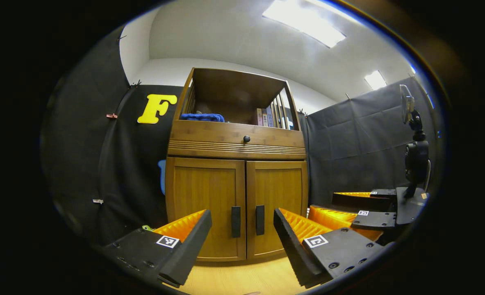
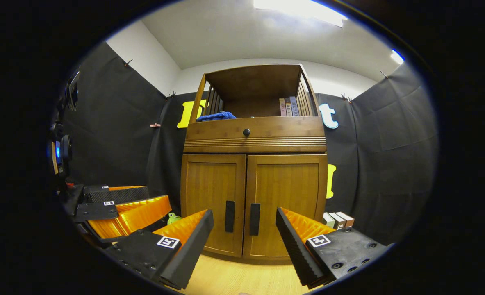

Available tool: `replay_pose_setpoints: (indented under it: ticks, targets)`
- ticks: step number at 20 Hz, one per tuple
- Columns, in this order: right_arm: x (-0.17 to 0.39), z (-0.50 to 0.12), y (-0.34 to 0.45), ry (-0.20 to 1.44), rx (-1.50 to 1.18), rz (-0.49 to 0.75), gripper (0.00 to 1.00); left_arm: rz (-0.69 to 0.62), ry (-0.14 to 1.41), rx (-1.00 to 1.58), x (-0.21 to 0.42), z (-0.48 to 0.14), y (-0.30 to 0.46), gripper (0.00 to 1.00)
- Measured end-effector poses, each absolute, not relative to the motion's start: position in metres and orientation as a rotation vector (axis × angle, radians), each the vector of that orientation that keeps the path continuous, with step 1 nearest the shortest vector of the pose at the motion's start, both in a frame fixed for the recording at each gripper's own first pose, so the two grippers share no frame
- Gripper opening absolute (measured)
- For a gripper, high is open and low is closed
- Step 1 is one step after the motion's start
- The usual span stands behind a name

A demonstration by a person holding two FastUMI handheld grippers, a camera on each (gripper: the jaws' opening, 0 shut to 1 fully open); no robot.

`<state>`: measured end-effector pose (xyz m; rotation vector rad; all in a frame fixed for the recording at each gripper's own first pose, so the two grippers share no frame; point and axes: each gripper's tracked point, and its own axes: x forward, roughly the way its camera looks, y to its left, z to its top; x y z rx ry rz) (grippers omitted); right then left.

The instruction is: Open the right door of the double-door shoe cabinet with the right hand, and open the left door with the left hand.

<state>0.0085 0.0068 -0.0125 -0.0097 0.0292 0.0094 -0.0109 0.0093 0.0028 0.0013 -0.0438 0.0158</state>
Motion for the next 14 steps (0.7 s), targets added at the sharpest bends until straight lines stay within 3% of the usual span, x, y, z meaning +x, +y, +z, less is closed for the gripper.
replay_pose_setpoints:
  ticks: [14]
  targets:
    - [0.077, -0.045, 0.017, 0.051, 0.016, 0.02, 0.97, 0.019, -0.078, -0.009, -0.008, 0.002, 0.036, 0.95]
